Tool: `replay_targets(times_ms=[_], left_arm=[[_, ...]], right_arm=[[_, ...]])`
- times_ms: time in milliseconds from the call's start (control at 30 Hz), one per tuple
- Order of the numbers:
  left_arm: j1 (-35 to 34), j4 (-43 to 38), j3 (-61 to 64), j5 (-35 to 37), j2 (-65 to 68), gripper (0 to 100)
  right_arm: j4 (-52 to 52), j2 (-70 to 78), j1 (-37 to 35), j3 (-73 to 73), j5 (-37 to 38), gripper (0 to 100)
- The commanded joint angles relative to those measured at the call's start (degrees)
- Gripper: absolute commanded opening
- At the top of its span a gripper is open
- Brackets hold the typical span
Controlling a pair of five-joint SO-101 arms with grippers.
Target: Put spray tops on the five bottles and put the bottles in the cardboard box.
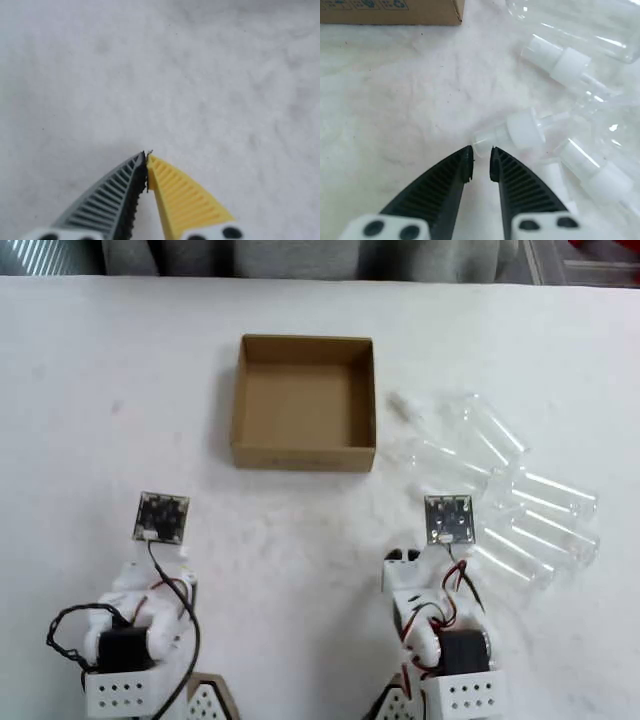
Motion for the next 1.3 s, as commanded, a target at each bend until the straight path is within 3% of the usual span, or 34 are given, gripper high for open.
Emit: replay_targets(times_ms=[0, 533, 833, 1167, 1267], left_arm=[[-0.1, 0.4, -0.1, 0.0, -0.4, 2], [0.0, -0.3, -0.7, -0.4, -0.4, 3], [0.0, -12.2, -5.0, 0.0, -0.4, 3], [0.0, -17.4, -0.1, -0.4, -0.5, 3], [0.0, -17.2, -0.1, -0.4, -0.5, 3]], right_arm=[[0.4, -0.1, -0.6, 0.4, 0.4, 5.7], [0.4, -0.1, -0.6, 0.4, 0.4, 5.7], [0.3, -0.5, -0.7, 0.4, 0.4, 5.7], [2.0, -0.6, 6.5, -4.8, 0.7, 6.0], [0.8, -0.6, 9.4, -7.3, 8.1, 6.0]])
